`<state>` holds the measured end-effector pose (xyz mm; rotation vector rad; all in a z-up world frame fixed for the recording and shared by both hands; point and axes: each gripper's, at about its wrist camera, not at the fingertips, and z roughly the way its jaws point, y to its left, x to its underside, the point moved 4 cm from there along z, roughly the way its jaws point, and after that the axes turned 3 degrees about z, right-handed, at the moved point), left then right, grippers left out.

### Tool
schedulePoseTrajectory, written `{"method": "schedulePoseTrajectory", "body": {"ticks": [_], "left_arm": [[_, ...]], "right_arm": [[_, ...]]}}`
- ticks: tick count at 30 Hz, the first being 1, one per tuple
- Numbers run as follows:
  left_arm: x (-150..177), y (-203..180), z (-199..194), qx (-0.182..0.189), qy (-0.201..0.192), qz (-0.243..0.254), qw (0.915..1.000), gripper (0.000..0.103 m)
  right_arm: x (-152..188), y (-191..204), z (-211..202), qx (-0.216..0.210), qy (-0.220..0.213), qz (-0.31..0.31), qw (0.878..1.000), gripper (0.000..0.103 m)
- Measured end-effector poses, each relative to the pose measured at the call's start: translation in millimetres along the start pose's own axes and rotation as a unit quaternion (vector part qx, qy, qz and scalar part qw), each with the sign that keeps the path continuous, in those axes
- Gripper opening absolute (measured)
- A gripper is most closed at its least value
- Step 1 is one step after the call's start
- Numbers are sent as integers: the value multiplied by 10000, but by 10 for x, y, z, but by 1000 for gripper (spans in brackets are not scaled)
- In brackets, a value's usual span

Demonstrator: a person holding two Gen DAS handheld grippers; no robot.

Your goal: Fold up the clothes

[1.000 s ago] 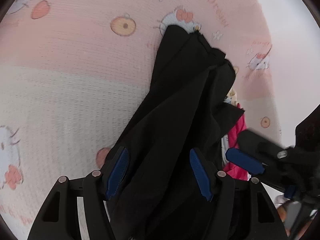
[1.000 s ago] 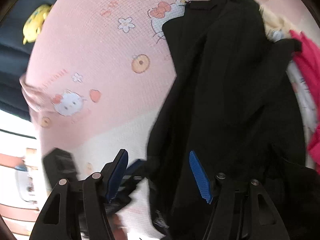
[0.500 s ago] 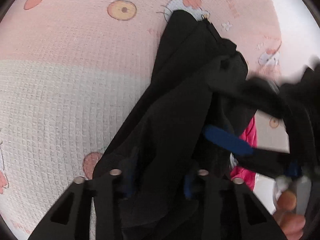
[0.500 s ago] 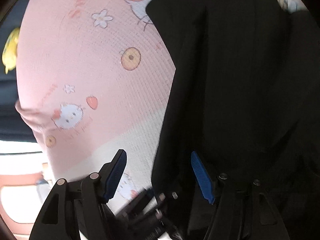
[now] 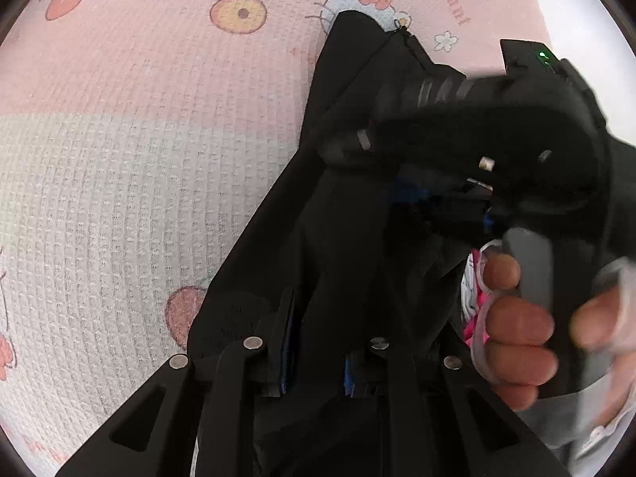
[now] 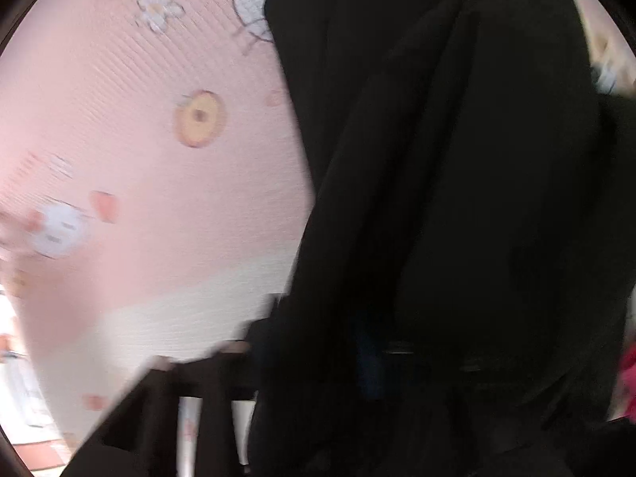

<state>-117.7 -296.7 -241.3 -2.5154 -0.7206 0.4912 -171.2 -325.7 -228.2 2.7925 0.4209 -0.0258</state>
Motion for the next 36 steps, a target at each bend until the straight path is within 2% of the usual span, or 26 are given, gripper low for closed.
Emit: {"method": "schedulePoseTrajectory", "body": {"ticks": [2, 7, 9, 10, 13, 19, 22, 26, 30, 34, 36], "left_arm": [[16, 29, -12, 39, 1, -124, 9999, 16], [64, 35, -211, 268, -40, -242, 9993, 16], [97, 15, -333, 282, -50, -158, 9995, 16], [118, 9, -404, 273, -68, -104, 9996, 16], [193, 47, -608, 377, -74, -52, 9993, 16], [362, 298, -1159, 134, -288, -87, 9995, 16], [427, 409, -1408, -90, -456, -156, 9988, 16], [515, 625, -1690, -256, -591, -345, 9973, 16], [666, 749, -1912, -358, -715, -424, 9959, 16], [673, 741, -1990, -319, -692, -473, 9960, 17], [640, 809, -2027, -256, -691, -438, 9963, 17]], "right_arm": [[53, -3, -42, -95, -195, -219, 9995, 7], [222, 64, -286, -306, -696, -1038, 9917, 6], [274, 89, -383, -461, -805, -1143, 9891, 6], [305, 105, -445, -672, -840, -1118, 9879, 6], [414, 236, -573, -1342, -734, -1088, 9822, 5], [717, 643, -768, -1763, -786, -1336, 9720, 5], [974, 829, -851, -2034, -664, -1469, 9657, 5], [1264, 1032, -843, -2085, -574, -1843, 9588, 5], [1439, 1096, -741, -1957, -520, -2031, 9580, 5], [1513, 1052, -624, -1413, -633, -2175, 9637, 5], [1516, 1003, -663, -1274, -689, -2177, 9652, 5]]}}
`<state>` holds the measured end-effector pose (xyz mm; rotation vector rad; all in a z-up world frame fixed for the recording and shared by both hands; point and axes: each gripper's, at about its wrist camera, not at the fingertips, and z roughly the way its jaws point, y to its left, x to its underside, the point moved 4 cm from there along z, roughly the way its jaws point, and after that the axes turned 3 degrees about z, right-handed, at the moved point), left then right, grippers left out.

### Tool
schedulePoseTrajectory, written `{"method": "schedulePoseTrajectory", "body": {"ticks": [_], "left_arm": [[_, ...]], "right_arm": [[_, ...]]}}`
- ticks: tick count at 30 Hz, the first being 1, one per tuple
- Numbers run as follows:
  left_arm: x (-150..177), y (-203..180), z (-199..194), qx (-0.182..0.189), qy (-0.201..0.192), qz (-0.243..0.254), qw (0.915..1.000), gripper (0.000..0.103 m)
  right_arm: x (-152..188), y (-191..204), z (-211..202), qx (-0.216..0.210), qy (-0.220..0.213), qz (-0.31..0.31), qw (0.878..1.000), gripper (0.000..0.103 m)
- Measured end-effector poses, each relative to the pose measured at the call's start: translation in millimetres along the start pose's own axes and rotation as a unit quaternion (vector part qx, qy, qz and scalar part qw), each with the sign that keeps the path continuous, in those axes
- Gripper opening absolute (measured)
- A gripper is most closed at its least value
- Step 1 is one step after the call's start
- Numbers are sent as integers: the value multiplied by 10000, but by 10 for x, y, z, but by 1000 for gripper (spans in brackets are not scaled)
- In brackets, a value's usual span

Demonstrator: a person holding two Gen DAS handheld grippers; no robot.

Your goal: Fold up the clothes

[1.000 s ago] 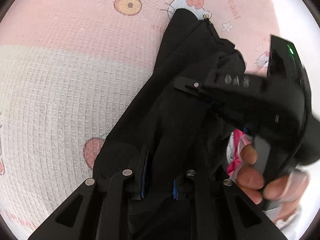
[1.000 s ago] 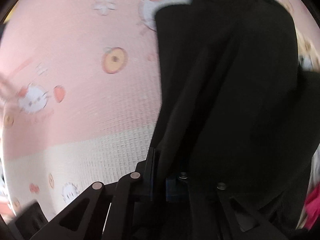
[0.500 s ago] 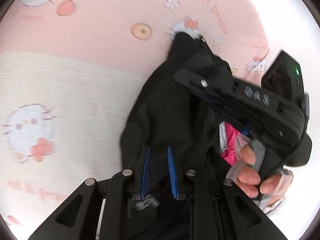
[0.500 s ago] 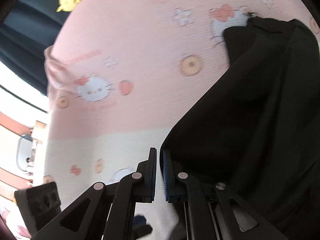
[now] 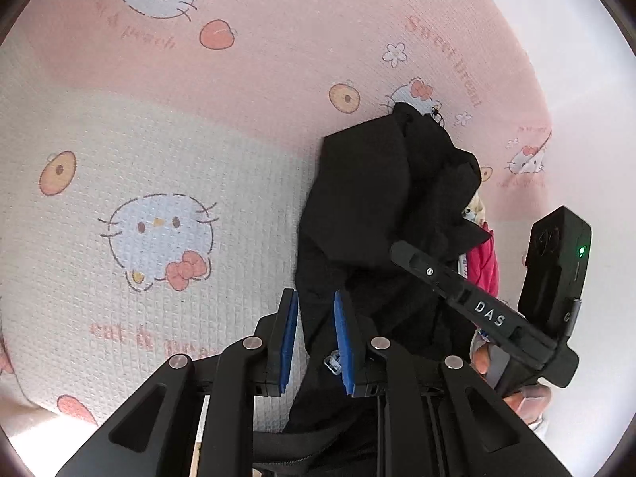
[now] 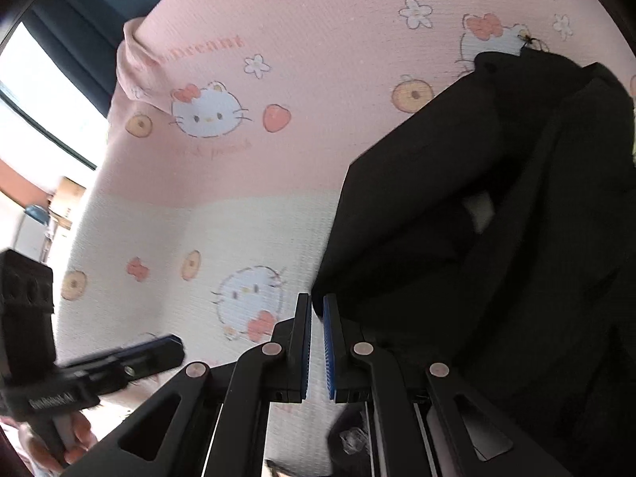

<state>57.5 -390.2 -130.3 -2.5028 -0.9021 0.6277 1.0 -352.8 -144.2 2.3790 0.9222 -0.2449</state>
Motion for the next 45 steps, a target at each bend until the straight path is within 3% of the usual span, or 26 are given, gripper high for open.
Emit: {"method": "schedulePoseTrajectory", "body": {"ticks": [1, 3, 4, 5, 6, 7, 10, 13, 20, 27, 36, 39, 40, 41, 42, 43, 45], "left_arm": [[0, 34, -15, 30, -46, 46, 10000, 17], [-29, 19, 0, 161, -60, 93, 9998, 21], [-64, 4, 38, 200, -40, 72, 9998, 35], [-115, -1, 101, 195, -6, 10, 9998, 46], [-165, -5, 164, 189, 28, -53, 9998, 70], [-215, -11, 219, 205, 32, -110, 9997, 75], [-349, -34, 365, 277, -7, -227, 9994, 75], [-483, -85, 545, 118, 42, -167, 9998, 75], [-706, -403, 968, -246, 364, 558, 9975, 75], [-737, -572, 1328, -809, 541, 1227, 9877, 75], [-694, -447, 1594, -747, 527, 972, 9911, 73], [-664, -451, 1598, -658, 416, 989, 9920, 33], [-653, -442, 1606, -686, 418, 1001, 9917, 23], [-641, -434, 1610, -712, 423, 1019, 9913, 15], [-630, -441, 1589, -655, 379, 1042, 9917, 8], [-622, -462, 1540, -554, 280, 1078, 9922, 8], [-606, -508, 1413, -466, 81, 1180, 9919, 8]], "right_arm": [[8, -17, -26, 74, -11, -7, 10000, 9], [-11, -72, -121, 205, -86, 39, 9997, 42], [-34, -106, -184, 251, -147, 85, 9995, 64], [-66, -127, -238, 208, -235, 133, 9994, 68], [-114, -160, -283, 125, -318, 211, 9992, 68], [-164, -208, -308, 31, -329, 318, 9989, 68], [-338, -423, -320, -371, -253, 819, 9956, 68], [-453, -679, -289, -729, -198, 1428, 9869, 68], [-713, -1180, 78, -989, 9, 2567, 9614, 73], [-811, -1426, 537, -1316, 277, 3228, 9369, 73], [-982, -1461, 848, -1000, 15, 3088, 9458, 73], [-1072, -1472, 973, -846, -16, 2972, 9511, 73], [-1093, -1455, 981, -793, -103, 2868, 9546, 69], [-1115, -1438, 990, -741, -190, 2764, 9580, 44], [-1137, -1417, 995, -684, -278, 2648, 9615, 27], [-1160, -1370, 976, -626, -374, 2461, 9665, 10], [-1201, -1241, 888, -756, -547, 2103, 9732, 8]]}}
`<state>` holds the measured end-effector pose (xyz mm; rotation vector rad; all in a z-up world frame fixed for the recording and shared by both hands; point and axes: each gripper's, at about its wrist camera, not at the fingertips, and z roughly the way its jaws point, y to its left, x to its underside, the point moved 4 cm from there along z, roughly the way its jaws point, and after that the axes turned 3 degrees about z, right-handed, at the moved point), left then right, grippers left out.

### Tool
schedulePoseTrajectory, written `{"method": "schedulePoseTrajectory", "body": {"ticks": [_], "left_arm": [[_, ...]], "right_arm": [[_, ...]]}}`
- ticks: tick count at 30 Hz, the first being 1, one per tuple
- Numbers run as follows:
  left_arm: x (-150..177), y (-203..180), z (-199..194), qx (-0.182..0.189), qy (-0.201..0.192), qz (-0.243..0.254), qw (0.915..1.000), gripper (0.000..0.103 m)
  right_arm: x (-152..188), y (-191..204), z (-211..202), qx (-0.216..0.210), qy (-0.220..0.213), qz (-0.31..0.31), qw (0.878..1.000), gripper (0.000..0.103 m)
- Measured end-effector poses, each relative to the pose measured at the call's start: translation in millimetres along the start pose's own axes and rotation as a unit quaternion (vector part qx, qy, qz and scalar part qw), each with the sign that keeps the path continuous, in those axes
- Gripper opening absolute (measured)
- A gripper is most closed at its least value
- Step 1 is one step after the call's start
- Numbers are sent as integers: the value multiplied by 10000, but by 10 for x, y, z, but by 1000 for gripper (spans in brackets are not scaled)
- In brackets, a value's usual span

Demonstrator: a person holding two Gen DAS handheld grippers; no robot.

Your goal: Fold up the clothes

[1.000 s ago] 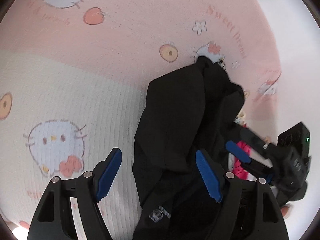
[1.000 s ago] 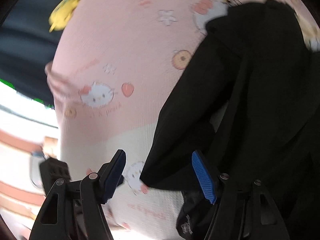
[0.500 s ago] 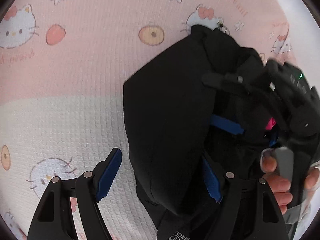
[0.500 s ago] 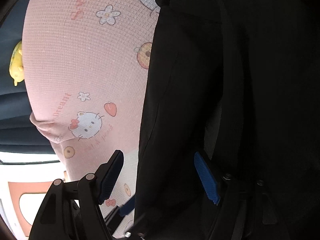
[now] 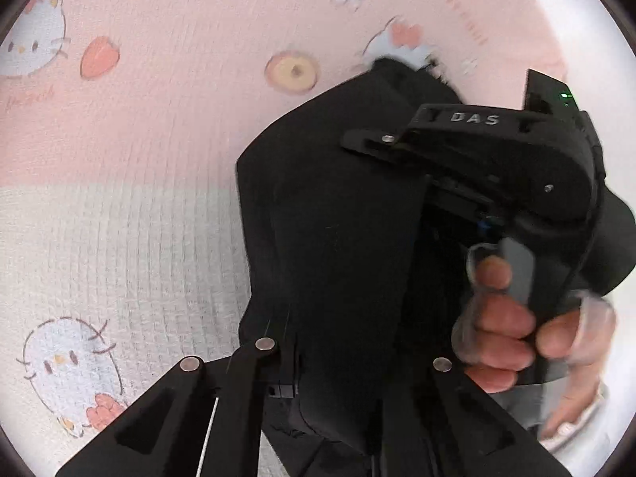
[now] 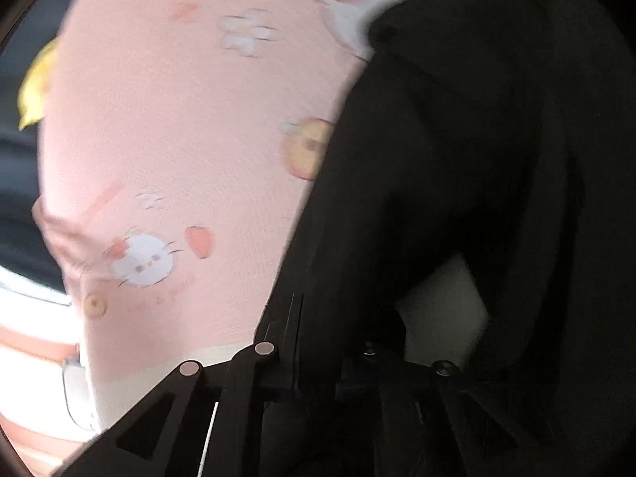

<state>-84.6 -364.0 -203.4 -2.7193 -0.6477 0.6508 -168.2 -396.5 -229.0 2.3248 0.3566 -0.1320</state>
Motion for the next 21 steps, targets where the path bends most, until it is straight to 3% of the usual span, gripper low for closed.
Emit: {"method": "schedulePoseTrajectory", "body": {"ticks": [9, 16, 21], "left_arm": [[56, -115, -772, 217, -466, -8, 9987, 8], [81, -277, -1924, 262, -1364, 218, 9901, 8], [149, -344, -2743, 250, -1932, 324, 9803, 8]], "right_arm": [[119, 1029, -614, -1187, 163, -856, 9891, 7], [368, 2112, -1303, -2185, 268, -1322, 9665, 7], [668, 2841, -1776, -2397, 131, -1802, 9539, 7]]}}
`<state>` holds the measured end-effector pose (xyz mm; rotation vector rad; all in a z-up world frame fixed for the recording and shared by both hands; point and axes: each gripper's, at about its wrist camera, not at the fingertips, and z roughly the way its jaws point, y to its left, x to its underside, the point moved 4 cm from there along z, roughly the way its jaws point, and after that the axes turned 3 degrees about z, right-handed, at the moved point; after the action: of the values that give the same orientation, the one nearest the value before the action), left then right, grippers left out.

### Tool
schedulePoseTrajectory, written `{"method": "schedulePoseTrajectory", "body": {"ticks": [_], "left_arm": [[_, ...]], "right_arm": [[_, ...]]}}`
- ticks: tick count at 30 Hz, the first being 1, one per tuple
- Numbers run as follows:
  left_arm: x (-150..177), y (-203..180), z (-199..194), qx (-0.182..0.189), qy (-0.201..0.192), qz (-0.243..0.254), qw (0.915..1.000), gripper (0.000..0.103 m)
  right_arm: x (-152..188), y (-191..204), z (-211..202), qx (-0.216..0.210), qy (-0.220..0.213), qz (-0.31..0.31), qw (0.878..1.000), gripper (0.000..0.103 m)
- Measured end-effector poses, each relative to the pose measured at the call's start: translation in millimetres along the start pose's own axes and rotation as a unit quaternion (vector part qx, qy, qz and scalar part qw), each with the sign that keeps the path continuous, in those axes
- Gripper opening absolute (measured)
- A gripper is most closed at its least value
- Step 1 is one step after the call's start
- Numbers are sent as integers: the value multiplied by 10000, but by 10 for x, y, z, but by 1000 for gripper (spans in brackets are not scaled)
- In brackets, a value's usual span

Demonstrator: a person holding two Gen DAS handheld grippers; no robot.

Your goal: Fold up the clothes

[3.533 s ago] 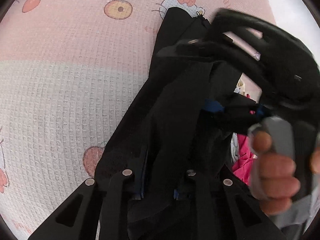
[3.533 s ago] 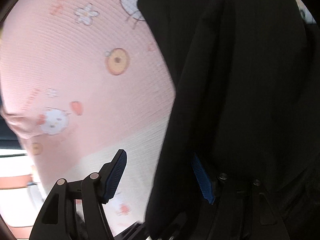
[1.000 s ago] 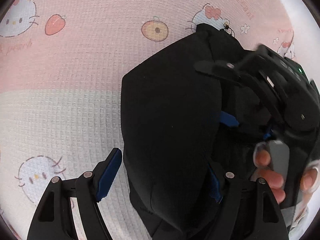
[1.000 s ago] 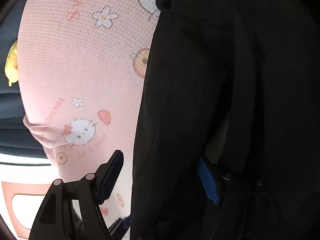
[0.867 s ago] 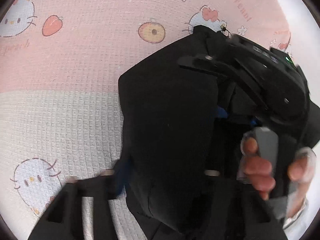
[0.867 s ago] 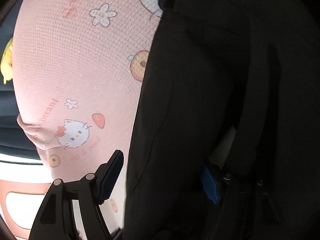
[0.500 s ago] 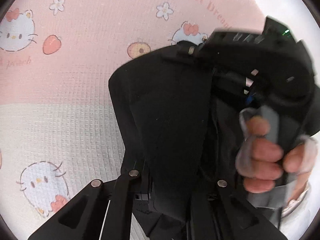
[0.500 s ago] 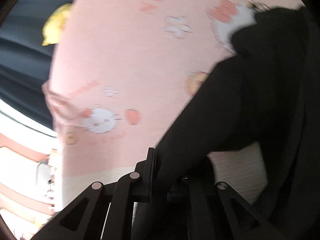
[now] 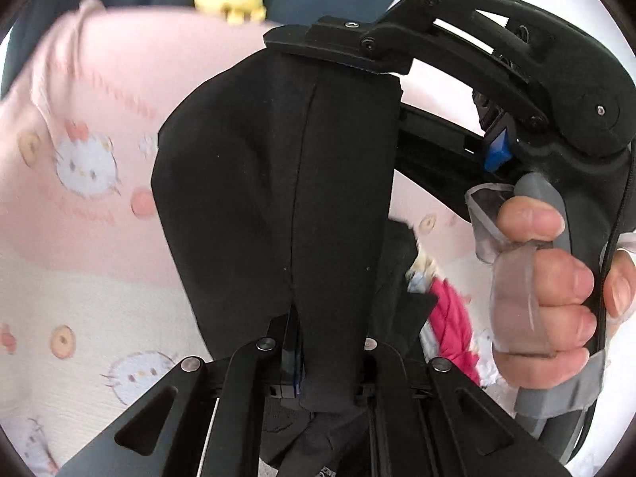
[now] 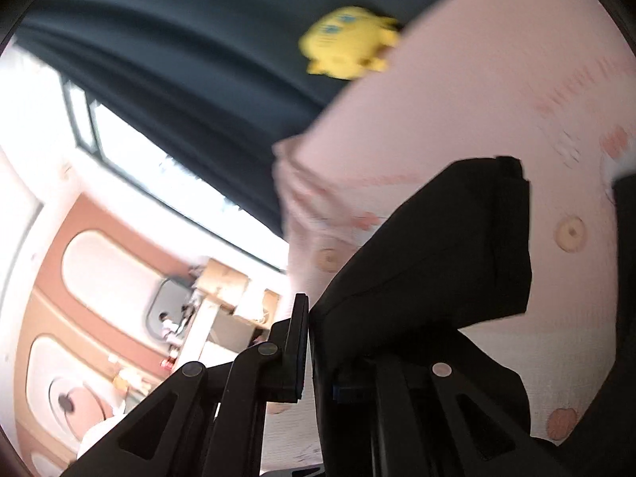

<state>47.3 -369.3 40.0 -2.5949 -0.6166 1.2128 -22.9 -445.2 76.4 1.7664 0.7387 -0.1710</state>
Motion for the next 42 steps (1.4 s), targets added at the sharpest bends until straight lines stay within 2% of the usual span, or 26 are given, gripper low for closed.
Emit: {"method": "schedulePoseTrajectory", "body": {"ticks": [4, 7, 9, 12, 17, 18, 19, 20, 21, 22, 23, 25, 26, 28, 29, 31, 34, 37, 39, 42], "left_arm": [[-42, -115, -688, -272, -444, 172, 9985, 8], [2, -179, -1174, -510, -773, 330, 9952, 8], [85, -122, -1384, -572, -832, 279, 9945, 8], [278, 70, -1450, -720, -618, 134, 9954, 8], [744, 529, -1161, -969, 204, -377, 9944, 8], [856, 645, -1081, -968, 435, -591, 9926, 8], [954, 740, -1022, -915, 635, -802, 9905, 8], [1053, 830, -973, -835, 832, -1017, 9878, 9], [1151, 918, -924, -754, 1029, -1231, 9842, 10], [1215, 1009, -873, -632, 1163, -1443, 9806, 11], [1238, 1102, -821, -464, 1223, -1652, 9775, 11], [1259, 1201, -770, -171, 1240, -1974, 9723, 18], [1273, 1247, -763, -53, 1235, -2118, 9695, 20], [1291, 1288, -696, -24, 1291, -2277, 9651, 35], [1298, 1264, -637, -55, 1314, -2285, 9646, 40], [1317, 1168, -519, -139, 1330, -2190, 9665, 54], [1351, 1157, -446, -54, 1419, -2151, 9662, 66], [1421, 1114, -365, 364, 1615, -2278, 9595, 68], [1472, 1107, -340, 543, 1700, -2359, 9553, 68], [1511, 1171, -353, 578, 1735, -2440, 9524, 68]], "right_arm": [[95, 680, -192, -395, 154, -572, 9975, 8], [290, 1198, -200, -583, 372, -1237, 9899, 8], [445, 1446, -145, -582, 585, -1646, 9829, 8], [614, 1496, 40, -523, 950, -1837, 9770, 8], [1042, 1083, 543, 177, 1652, -2092, 9637, 8], [1139, 948, 662, 472, 1818, -2157, 9582, 11], [1247, 781, 812, 860, 2038, -2257, 9487, 24], [1332, 599, 932, 1175, 2220, -2275, 9408, 42], [1422, 418, 1047, 1494, 2408, -2288, 9313, 48], [1538, 238, 1135, 1824, 2633, -2281, 9194, 54], [1583, 119, 1183, 1999, 2714, -2290, 9132, 57], [1666, -93, 1216, 2320, 2825, -2309, 9017, 58], [1681, -192, 1221, 2395, 2859, -2265, 8998, 61], [1642, -325, 1197, 2465, 2899, -2080, 9011, 68], [1617, -385, 1186, 2490, 2928, -1956, 9022, 71], [1555, -497, 1174, 2568, 3026, -1710, 9018, 73], [1487, -606, 1159, 2811, 3048, -1534, 8970, 74], [1415, -706, 1112, 3131, 2942, -1539, 8898, 77], [1369, -796, 1062, 3178, 2890, -1395, 8922, 77], [1311, -952, 989, 3207, 2810, -1135, 8974, 77]]}}
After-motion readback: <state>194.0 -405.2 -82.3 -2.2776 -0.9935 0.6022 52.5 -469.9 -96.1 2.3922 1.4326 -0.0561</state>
